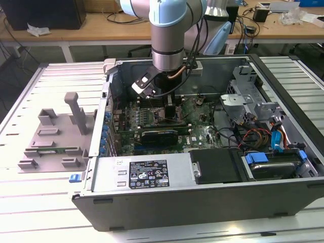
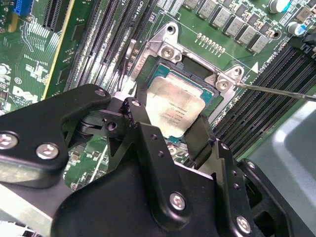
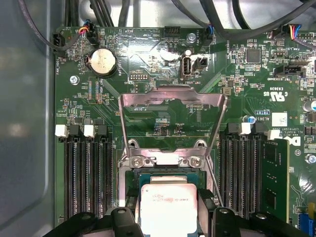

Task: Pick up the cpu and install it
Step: 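Place the cpu into insertion slot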

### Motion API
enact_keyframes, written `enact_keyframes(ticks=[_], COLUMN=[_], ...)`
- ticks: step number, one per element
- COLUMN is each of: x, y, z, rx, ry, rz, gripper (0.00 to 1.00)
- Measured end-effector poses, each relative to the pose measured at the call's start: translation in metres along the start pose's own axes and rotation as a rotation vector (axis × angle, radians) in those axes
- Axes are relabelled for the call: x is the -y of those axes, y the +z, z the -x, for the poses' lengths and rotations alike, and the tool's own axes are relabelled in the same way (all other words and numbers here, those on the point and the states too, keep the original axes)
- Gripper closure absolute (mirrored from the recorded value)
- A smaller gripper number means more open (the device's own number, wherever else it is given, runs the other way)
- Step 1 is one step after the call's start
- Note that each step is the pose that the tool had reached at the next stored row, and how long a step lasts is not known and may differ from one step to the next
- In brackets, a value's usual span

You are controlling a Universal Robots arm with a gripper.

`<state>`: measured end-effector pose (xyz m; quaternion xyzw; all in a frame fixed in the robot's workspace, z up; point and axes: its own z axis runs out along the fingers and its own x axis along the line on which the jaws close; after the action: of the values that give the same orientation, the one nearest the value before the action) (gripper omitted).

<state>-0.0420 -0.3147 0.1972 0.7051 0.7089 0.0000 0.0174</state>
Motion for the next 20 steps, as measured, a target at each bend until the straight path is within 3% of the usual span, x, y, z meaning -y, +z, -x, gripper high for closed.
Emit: enact_keyframes(ticks=[1, 2, 20], x=[0.0, -0.0001, -0.0001], y=[0.0, 0.0002, -0.0025], z=[0.0, -0.0001, -0.0025], rx=[0.0, -0.0003, -0.0002], ry=[0.0, 0.0, 0.0], rz=[0.0001, 0.0003, 0.0], gripper=[0.45, 0.38, 0.38])
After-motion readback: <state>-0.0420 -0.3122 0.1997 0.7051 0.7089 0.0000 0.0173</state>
